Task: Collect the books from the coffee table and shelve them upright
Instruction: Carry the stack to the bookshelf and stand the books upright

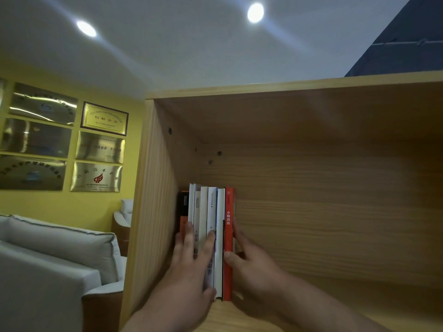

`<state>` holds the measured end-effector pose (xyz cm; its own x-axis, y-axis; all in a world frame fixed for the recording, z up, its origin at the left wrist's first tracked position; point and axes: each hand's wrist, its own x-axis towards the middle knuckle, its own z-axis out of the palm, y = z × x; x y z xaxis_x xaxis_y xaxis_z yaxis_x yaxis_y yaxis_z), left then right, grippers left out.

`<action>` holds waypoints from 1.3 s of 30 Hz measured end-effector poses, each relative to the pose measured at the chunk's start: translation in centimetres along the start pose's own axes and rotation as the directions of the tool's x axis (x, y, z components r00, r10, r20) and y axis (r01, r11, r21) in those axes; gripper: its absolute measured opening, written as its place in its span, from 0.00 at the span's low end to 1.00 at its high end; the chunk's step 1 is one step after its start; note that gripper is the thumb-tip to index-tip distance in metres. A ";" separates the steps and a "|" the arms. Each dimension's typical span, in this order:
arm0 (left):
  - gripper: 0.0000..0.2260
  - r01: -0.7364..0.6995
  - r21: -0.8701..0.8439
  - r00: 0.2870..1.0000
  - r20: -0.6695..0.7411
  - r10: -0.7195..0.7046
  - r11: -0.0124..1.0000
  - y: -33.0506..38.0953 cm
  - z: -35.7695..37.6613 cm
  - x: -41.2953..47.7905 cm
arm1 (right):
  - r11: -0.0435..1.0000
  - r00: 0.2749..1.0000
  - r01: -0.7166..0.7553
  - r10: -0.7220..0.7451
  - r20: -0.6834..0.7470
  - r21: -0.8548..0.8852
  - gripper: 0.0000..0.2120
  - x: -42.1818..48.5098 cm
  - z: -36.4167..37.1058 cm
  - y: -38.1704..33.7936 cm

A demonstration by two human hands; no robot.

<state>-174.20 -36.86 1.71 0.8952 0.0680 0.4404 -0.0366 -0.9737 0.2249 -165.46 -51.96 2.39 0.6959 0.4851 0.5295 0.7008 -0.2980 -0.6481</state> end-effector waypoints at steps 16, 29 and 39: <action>0.36 -0.067 -0.152 0.980 -0.198 0.036 0.986 -1.2 0.8 1.3 | 0.973 0.998 -0.060 0.063 0.010 -0.225 0.51 1.8 1.1 0.1; 0.40 -0.022 0.013 0.986 -0.164 0.024 1.000 -1.2 0.8 1.3 | 0.985 0.997 -0.070 0.064 -0.044 -0.160 0.51 1.8 1.3 0.9; 0.39 -0.088 -0.019 0.977 -0.196 0.082 0.996 -1.4 1.2 1.3 | 0.987 0.997 -0.081 0.082 0.002 -0.137 0.51 1.7 0.7 1.1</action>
<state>-172.43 -35.63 0.91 0.7849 0.0288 0.6189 -0.1236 -0.9715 0.2021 -163.66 -50.88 2.16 0.7509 0.4608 0.4731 0.6568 -0.4465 -0.6077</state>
